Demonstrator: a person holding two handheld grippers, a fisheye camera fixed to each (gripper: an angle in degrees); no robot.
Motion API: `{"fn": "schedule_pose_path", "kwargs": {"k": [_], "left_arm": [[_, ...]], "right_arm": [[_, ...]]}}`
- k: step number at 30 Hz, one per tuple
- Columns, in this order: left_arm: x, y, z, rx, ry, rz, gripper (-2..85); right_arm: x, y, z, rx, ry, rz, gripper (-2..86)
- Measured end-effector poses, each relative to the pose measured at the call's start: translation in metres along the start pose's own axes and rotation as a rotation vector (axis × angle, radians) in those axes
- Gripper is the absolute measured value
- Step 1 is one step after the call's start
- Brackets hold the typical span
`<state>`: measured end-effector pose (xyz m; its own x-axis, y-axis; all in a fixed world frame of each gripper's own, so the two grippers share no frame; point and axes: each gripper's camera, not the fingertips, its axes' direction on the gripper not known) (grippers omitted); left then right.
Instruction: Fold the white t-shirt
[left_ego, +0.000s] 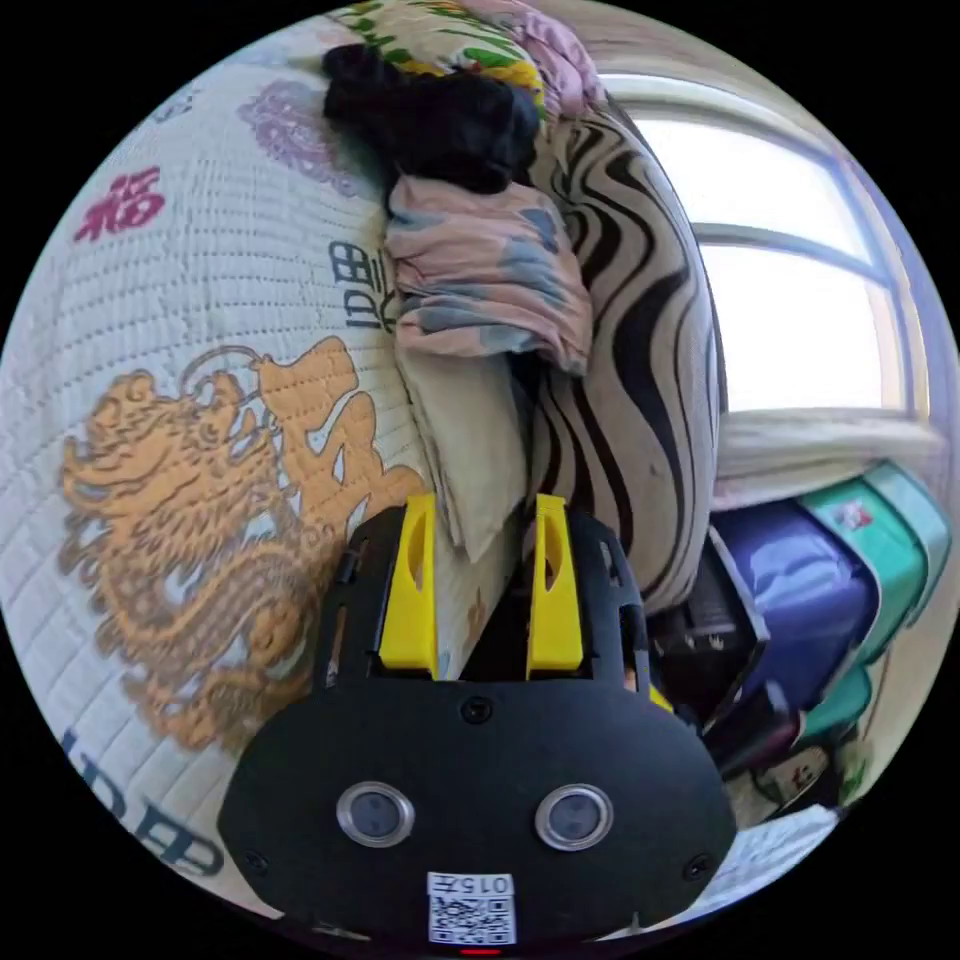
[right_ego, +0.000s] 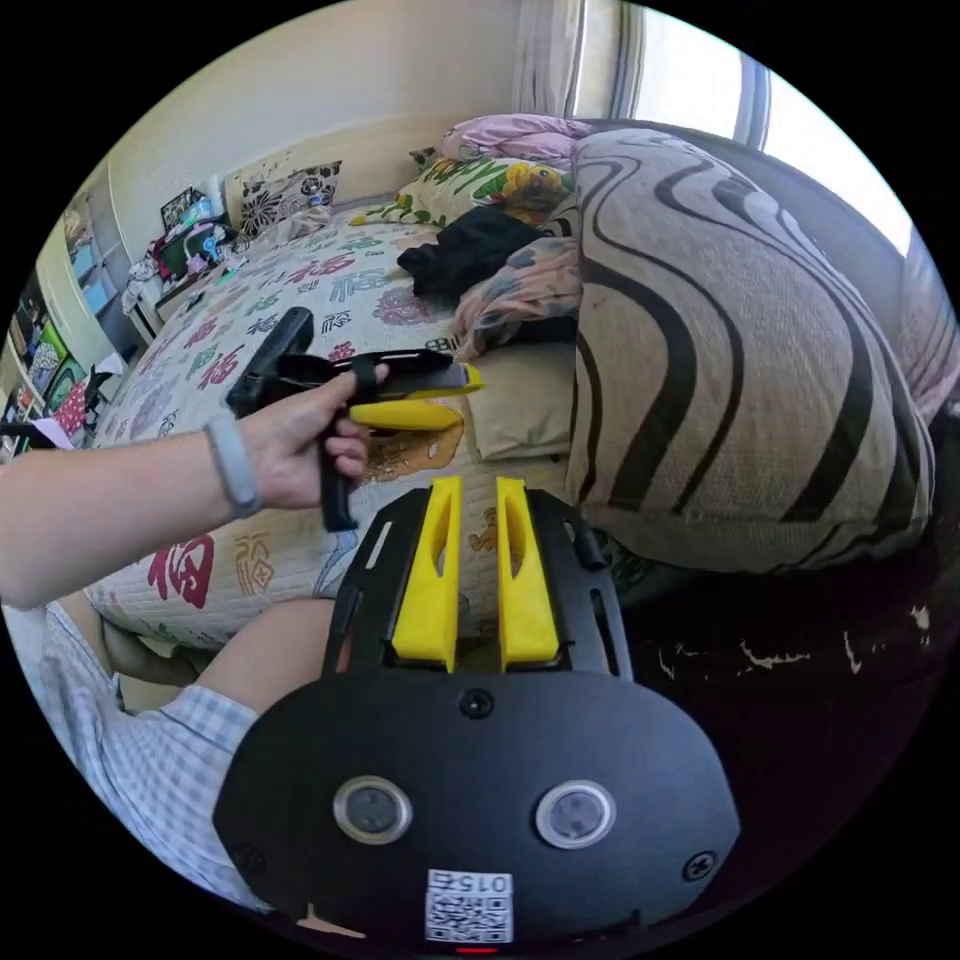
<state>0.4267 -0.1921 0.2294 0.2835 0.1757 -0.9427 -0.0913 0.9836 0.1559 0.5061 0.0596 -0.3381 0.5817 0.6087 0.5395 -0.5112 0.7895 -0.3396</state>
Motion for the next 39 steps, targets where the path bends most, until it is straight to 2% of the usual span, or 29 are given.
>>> {"fn": "schedule_pose_path", "kwargs": {"k": [7, 10, 13, 19, 21, 23, 25, 27, 28, 30, 34, 39], "left_arm": [[-0.055, -0.034, 0.082, 0.038, -0.014, -0.024, 11.0], [-0.09, -0.046, 0.103, 0.03, 0.099, -0.081, 9.8], [-0.109, -0.056, 0.104, -0.04, 0.148, -0.024, 8.5], [-0.136, -0.036, 0.048, 0.045, 0.291, 0.071, 7.6], [-0.15, -0.013, -0.002, 0.076, 0.324, 0.109, 7.7], [-0.166, 0.008, -0.046, 0.088, 0.283, 0.107, 7.9], [-0.188, 0.029, -0.082, 0.097, 0.169, 0.048, 8.2], [-0.222, 0.049, -0.111, 0.044, -0.054, -0.019, 9.3], [-0.229, 0.053, -0.116, 0.034, -0.063, -0.024, 9.7], [-0.244, 0.065, -0.137, 0.069, 0.06, -0.022, 9.6], [-0.242, 0.077, -0.163, 0.114, 0.019, 0.023, 9.7], [-0.253, 0.081, -0.181, 0.092, 0.064, 0.019, 10.1]], "right_arm": [[0.053, 0.013, -0.058, 0.049, -0.058, 0.039, 4.8], [0.071, 0.008, -0.077, 0.07, -0.083, 0.07, 4.0], [0.081, -0.002, -0.093, 0.056, -0.139, 0.073, 3.8], [0.094, -0.018, -0.135, 0.055, -0.145, 0.025, 4.2], [0.098, -0.023, -0.149, 0.068, -0.161, 0.021, 4.5], [0.098, -0.03, -0.163, 0.08, -0.189, -0.001, 5.1], [0.093, -0.037, -0.168, 0.073, -0.207, -0.023, 5.5], [0.086, -0.046, -0.168, 0.055, -0.236, -0.036, 6.2], [0.082, -0.055, -0.165, 0.037, -0.276, -0.04, 7.1], [0.074, -0.069, -0.161, 0.005, -0.287, -0.062, 8.6], [0.074, -0.115, -0.146, -0.047, -0.235, -0.038, 11.5], [0.069, -0.158, -0.097, -0.29, -0.292, -0.053, 8.0]]}}
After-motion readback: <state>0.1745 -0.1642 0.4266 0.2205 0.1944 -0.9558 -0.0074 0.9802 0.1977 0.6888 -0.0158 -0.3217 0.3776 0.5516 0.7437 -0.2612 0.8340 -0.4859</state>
